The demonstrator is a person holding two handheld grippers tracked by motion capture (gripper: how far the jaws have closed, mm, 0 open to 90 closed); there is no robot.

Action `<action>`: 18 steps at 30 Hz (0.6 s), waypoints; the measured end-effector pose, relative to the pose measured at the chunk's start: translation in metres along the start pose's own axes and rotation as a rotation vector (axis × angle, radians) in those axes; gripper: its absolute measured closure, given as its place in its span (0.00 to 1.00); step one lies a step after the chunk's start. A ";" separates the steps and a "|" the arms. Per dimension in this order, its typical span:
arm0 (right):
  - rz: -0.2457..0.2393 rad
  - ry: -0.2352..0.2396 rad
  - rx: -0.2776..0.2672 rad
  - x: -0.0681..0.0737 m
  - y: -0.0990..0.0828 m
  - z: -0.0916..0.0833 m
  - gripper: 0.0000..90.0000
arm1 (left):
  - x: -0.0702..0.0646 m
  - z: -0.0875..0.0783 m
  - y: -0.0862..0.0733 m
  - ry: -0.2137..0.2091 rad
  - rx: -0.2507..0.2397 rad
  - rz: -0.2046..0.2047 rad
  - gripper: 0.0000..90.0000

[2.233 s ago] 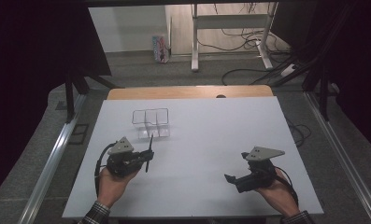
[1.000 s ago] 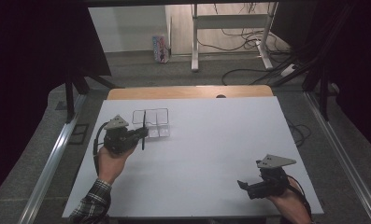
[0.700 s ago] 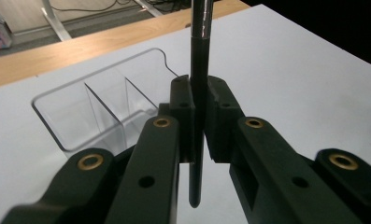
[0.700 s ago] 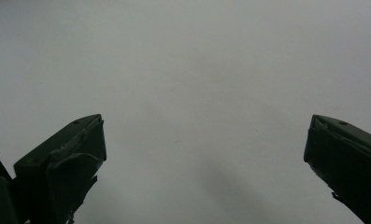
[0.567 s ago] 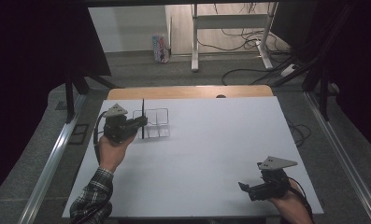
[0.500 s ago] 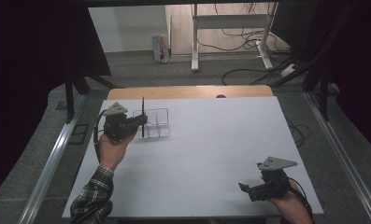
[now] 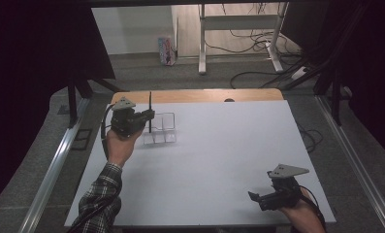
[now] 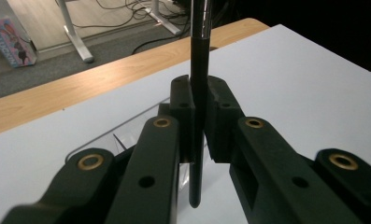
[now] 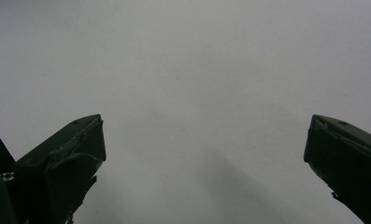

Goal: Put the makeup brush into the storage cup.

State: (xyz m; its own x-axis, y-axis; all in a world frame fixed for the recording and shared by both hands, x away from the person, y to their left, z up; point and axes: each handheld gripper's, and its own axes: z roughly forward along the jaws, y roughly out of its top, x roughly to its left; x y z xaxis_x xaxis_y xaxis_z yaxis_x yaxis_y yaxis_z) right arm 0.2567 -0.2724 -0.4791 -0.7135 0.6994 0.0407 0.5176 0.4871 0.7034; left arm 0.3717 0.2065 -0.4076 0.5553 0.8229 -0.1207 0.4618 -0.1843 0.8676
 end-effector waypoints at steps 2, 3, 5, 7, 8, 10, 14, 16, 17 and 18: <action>-0.002 0.000 0.002 0.000 0.000 0.000 0.00 | 0.001 0.003 0.002 0.009 0.000 0.000 0.93; -0.003 0.000 0.002 0.000 0.000 0.000 0.00 | 0.002 0.005 0.002 0.012 -0.002 -0.001 0.93; -0.005 0.001 0.006 0.001 0.000 0.001 0.00 | 0.003 0.008 0.003 0.013 -0.014 -0.012 0.93; -0.009 0.002 0.013 0.001 0.000 0.002 0.00 | 0.004 0.012 0.003 0.023 -0.014 -0.009 0.93; -0.016 0.003 0.014 0.002 0.000 0.002 0.00 | 0.004 0.014 0.003 0.026 -0.014 -0.010 0.93; -0.019 0.001 0.018 0.002 0.000 0.002 0.00 | 0.004 0.018 0.004 0.030 -0.015 -0.013 0.93; -0.018 0.006 0.018 0.002 0.000 0.002 0.00 | 0.006 0.024 0.006 0.045 -0.022 -0.017 0.92; -0.018 0.009 0.020 0.002 0.000 0.002 0.00 | 0.007 0.027 0.007 0.052 -0.027 -0.019 0.92; -0.020 0.010 0.021 0.002 0.000 0.002 0.00 | 0.008 0.029 0.007 0.054 -0.028 -0.024 0.92; -0.023 0.013 0.023 0.002 0.000 0.003 0.00 | 0.008 0.030 0.008 0.059 -0.029 -0.023 0.92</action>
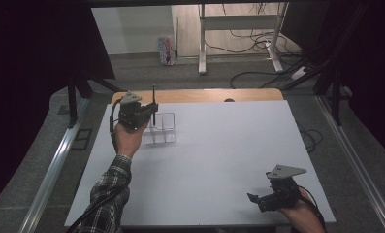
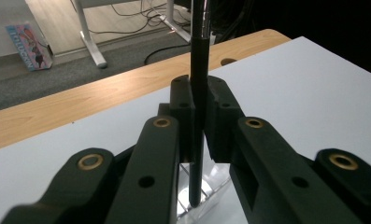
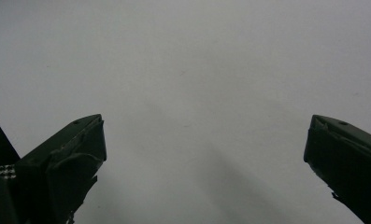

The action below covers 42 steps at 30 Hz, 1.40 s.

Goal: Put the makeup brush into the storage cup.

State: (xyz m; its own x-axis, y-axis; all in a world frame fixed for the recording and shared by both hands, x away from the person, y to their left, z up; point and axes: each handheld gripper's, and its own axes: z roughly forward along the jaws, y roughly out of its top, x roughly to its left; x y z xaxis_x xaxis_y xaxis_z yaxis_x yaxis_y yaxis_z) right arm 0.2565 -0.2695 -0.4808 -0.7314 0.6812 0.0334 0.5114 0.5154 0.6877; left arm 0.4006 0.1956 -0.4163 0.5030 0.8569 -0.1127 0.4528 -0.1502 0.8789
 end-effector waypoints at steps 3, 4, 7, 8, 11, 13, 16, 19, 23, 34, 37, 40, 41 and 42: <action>-0.005 0.003 0.004 0.001 0.000 0.000 0.00 | 0.002 0.004 0.001 0.010 -0.006 -0.008 0.92; -0.004 0.003 0.003 0.001 0.000 0.000 0.00 | 0.003 0.005 0.002 0.018 -0.012 -0.008 0.92; -0.003 0.006 0.001 0.000 0.000 0.000 0.00 | 0.004 0.007 0.004 0.024 -0.017 -0.014 0.92; -0.001 0.008 0.001 0.000 0.000 0.000 0.00 | 0.005 0.008 0.004 0.027 -0.020 -0.014 0.92; -0.006 0.016 0.003 0.000 0.000 0.000 0.00 | 0.005 0.011 0.004 0.037 -0.021 -0.008 0.92; -0.010 0.018 0.008 0.001 0.000 0.001 0.00 | 0.005 0.014 0.003 0.043 -0.019 -0.006 0.92; -0.018 0.022 0.011 0.001 0.000 0.001 0.00 | 0.007 0.017 0.001 0.049 -0.017 -0.010 0.92; -0.017 0.022 0.014 0.001 0.000 0.001 0.00 | 0.007 0.020 -0.002 0.052 -0.018 -0.005 0.92; -0.019 0.025 0.017 0.001 0.000 0.002 0.00 | 0.007 0.025 -0.006 0.053 -0.018 -0.004 0.92; -0.035 0.025 0.030 0.003 0.000 0.003 0.00 | 0.007 0.034 -0.019 0.055 0.008 0.005 0.92; -0.040 0.025 0.031 0.003 0.000 0.003 0.00 | 0.007 0.035 -0.023 0.055 0.013 0.002 0.92; -0.037 0.023 0.034 0.003 0.000 0.003 0.00 | 0.007 0.035 -0.027 0.055 0.018 -0.003 0.92; -0.038 0.023 0.035 0.003 0.000 0.003 0.00 | 0.007 0.035 -0.029 0.054 0.021 -0.002 0.92; -0.038 0.023 0.035 0.003 0.000 0.003 0.00 | 0.007 0.035 -0.030 0.055 0.022 -0.004 0.92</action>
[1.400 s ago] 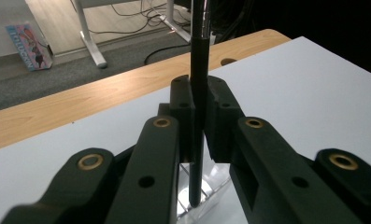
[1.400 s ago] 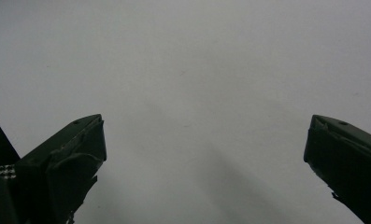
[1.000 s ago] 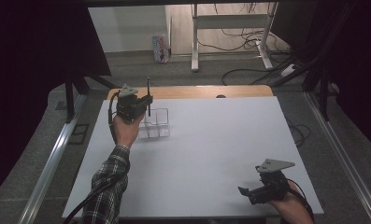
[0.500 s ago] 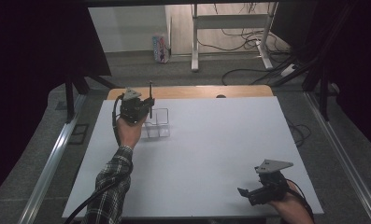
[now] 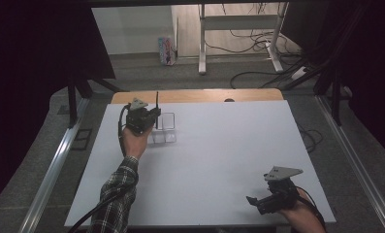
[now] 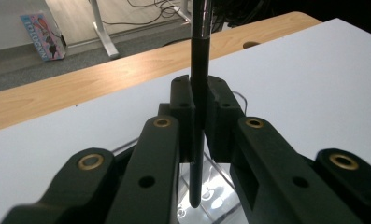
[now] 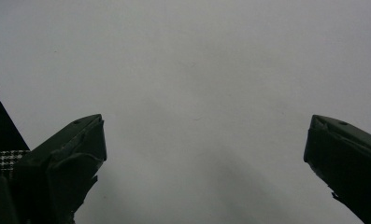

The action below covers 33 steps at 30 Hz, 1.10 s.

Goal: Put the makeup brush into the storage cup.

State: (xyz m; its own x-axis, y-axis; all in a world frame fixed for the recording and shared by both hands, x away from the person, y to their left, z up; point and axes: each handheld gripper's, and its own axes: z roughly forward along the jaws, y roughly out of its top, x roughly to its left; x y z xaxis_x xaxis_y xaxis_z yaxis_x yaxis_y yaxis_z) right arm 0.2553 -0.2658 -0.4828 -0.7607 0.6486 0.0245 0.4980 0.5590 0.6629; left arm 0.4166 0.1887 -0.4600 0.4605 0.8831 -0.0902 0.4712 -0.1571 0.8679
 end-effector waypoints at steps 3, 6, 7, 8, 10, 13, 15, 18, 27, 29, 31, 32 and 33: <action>0.000 0.000 0.003 0.000 0.000 0.000 0.00 | 0.000 0.000 -0.005 -0.003 0.004 -0.004 0.92; -0.006 0.001 0.004 0.000 0.000 0.001 0.00 | -0.001 0.001 -0.009 -0.006 0.012 0.001 0.92; -0.009 0.000 0.005 0.001 0.000 0.001 0.00 | -0.002 0.001 -0.010 -0.008 0.014 -0.002 0.92; -0.008 0.001 0.007 0.001 0.000 0.001 0.00 | -0.002 0.001 -0.011 -0.008 0.019 0.000 0.92; -0.014 0.000 0.006 0.001 0.000 0.001 0.00 | -0.002 0.001 -0.014 -0.012 0.022 -0.002 0.93; -0.013 0.001 0.010 0.001 0.000 0.001 0.00 | -0.004 0.002 -0.018 -0.004 0.033 0.008 0.92; -0.015 0.001 0.012 0.001 0.000 0.001 0.00 | -0.004 0.002 -0.020 0.001 0.040 0.010 0.92; -0.021 0.003 0.018 0.002 0.001 0.002 0.00 | -0.003 0.003 -0.022 0.008 0.045 0.009 0.92; -0.028 0.008 0.024 0.002 0.001 0.002 0.00 | -0.001 -0.002 -0.016 0.008 0.041 -0.028 0.54; -0.030 0.009 0.025 0.003 0.001 0.002 0.00 | 0.000 -0.002 -0.014 0.005 0.045 -0.032 0.43; -0.029 0.008 0.024 0.003 0.001 0.002 0.00 | 0.000 -0.002 -0.012 0.004 0.046 -0.039 0.36; -0.028 0.006 0.023 0.003 0.001 0.002 0.00 | 0.001 -0.002 -0.012 0.001 0.052 -0.043 0.31; -0.027 0.006 0.022 0.002 0.001 0.002 0.00 | 0.001 -0.002 -0.011 0.002 0.054 -0.042 0.26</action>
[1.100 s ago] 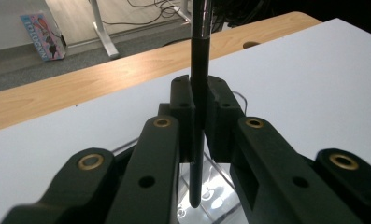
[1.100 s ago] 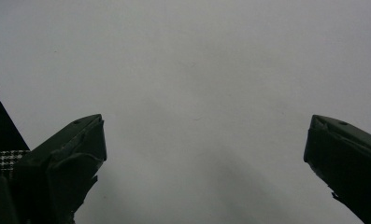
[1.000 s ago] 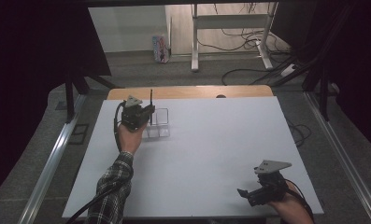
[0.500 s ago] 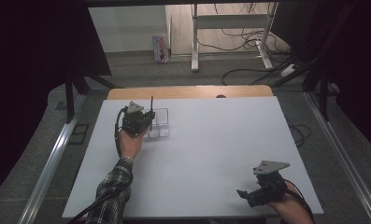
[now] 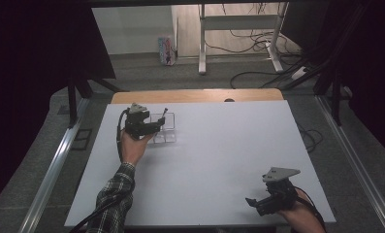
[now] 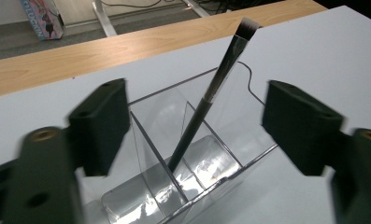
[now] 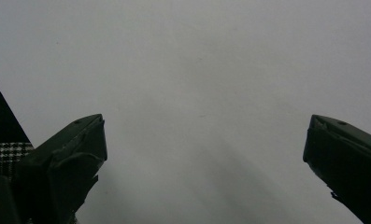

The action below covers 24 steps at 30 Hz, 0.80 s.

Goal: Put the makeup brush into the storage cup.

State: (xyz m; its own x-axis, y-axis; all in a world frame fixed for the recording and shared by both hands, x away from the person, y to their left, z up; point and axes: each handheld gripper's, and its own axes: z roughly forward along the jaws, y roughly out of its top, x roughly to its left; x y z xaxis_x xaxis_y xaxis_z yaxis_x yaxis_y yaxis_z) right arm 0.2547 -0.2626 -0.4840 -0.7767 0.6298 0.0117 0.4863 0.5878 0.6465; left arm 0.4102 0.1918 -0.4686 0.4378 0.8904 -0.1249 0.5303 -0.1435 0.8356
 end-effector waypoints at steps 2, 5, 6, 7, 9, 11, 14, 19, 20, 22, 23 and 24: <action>0.002 0.000 -0.001 0.000 0.000 0.000 0.00 | -0.001 0.000 0.001 -0.002 0.010 0.007 0.20; 0.003 0.000 0.000 0.000 0.000 0.000 0.00 | -0.002 -0.001 0.002 -0.007 0.019 0.015 0.12; 0.002 0.000 0.000 0.000 0.000 0.000 0.00 | -0.002 -0.001 0.003 -0.012 0.024 0.012 0.10; 0.003 0.000 0.000 0.000 0.000 0.000 0.00 | -0.002 -0.001 0.003 -0.014 0.029 0.014 0.08; 0.004 0.001 -0.001 0.000 0.000 0.000 0.00 | -0.003 -0.002 0.004 -0.028 0.037 0.020 0.05; 0.008 0.001 0.000 -0.001 0.000 0.000 0.00 | -0.003 -0.002 0.005 -0.034 0.045 0.023 0.04; 0.009 0.000 -0.003 -0.001 0.000 0.000 0.00 | -0.005 -0.003 0.005 -0.045 0.052 0.021 0.03; 0.012 0.001 -0.003 -0.001 0.000 0.000 0.00 | -0.007 -0.004 0.006 -0.046 0.058 0.029 0.02; 0.012 0.001 -0.003 -0.001 0.000 0.000 0.00 | -0.008 -0.005 0.006 -0.047 0.060 0.032 0.02; 0.012 0.002 -0.003 -0.001 0.000 0.000 0.00 | -0.008 -0.006 0.007 -0.047 0.061 0.036 0.02; 0.013 0.003 -0.002 -0.001 0.000 0.000 0.00 | -0.008 -0.007 0.007 -0.048 0.064 0.037 0.01; 0.013 0.003 -0.002 -0.001 0.000 0.000 0.00 | -0.008 -0.008 0.007 -0.048 0.066 0.040 0.01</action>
State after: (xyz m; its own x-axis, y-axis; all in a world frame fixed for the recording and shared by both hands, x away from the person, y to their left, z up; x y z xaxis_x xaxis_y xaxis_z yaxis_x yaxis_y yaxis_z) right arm 0.2558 -0.2636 -0.4842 -0.7715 0.6359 0.0219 0.4952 0.5784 0.6482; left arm 0.4047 0.1867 -0.4571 0.4927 0.8621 -0.1187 0.5580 -0.2083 0.8033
